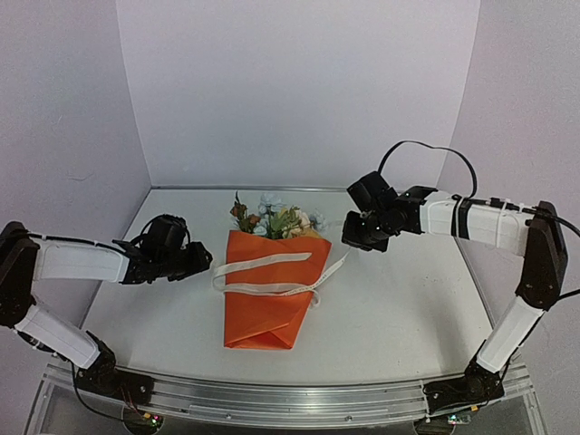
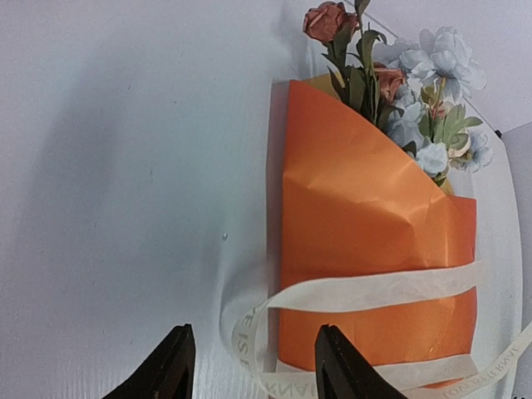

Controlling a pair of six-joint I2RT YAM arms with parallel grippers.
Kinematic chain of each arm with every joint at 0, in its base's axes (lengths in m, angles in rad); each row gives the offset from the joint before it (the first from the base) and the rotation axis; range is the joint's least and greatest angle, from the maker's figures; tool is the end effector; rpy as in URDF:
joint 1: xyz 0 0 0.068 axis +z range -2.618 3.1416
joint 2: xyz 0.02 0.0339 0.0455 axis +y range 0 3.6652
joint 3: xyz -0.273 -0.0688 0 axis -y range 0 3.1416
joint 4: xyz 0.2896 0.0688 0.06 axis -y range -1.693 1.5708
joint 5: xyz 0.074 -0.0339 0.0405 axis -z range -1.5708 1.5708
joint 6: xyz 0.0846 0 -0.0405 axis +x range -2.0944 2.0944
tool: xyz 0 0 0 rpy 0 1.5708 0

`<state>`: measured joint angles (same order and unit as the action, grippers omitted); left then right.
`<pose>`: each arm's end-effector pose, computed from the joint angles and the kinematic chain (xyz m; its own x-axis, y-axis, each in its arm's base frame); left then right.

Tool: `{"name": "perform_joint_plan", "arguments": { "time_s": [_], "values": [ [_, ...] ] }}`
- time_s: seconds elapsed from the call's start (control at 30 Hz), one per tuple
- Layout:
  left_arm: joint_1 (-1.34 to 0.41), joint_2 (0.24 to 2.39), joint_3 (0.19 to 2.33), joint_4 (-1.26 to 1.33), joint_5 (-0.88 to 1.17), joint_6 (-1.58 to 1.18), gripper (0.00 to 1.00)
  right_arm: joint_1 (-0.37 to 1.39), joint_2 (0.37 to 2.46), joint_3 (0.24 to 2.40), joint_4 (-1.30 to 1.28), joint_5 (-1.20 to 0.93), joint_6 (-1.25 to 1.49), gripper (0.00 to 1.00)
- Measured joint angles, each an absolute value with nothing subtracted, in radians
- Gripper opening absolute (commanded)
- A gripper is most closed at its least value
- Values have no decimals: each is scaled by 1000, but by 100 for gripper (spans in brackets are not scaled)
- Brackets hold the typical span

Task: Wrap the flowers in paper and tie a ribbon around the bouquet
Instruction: Cross the ribbon over the folded bouquet.

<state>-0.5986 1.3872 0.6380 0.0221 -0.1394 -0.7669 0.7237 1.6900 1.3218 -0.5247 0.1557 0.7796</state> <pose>0.2883 -0.1824 0.1237 -0.7231 -0.3386 -0.6021 -0.0410 0.8911 -0.4519 0.3407 0.2836 0.2136 -0.8237 0.1989 -0.5309 -0.0031 0.9349 0.3550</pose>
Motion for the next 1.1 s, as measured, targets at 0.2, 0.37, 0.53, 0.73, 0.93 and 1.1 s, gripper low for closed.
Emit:
{"name": "perform_joint_plan", "arguments": {
  "time_s": [0.2, 0.37, 0.53, 0.73, 0.93, 1.1],
  "values": [
    [-518, 1597, 864, -80, 71, -643, 48, 722, 1703, 1336, -525, 144, 768, 0],
    [-518, 1676, 918, -174, 169, -575, 49, 722, 1703, 1338, -525, 141, 758, 0],
    [-518, 1709, 942, -231, 217, -536, 47, 722, 1703, 1338, -525, 141, 751, 0],
    [-513, 1757, 962, -257, 233, -514, 20, 722, 1703, 1338, -525, 141, 747, 0],
    [-508, 1740, 954, -270, 164, -537, 2, 722, 1703, 1341, -526, 141, 740, 0],
    [-507, 1434, 769, -211, -27, -713, 8, 722, 1704, 1362, -526, 141, 729, 0]
  ]
}}
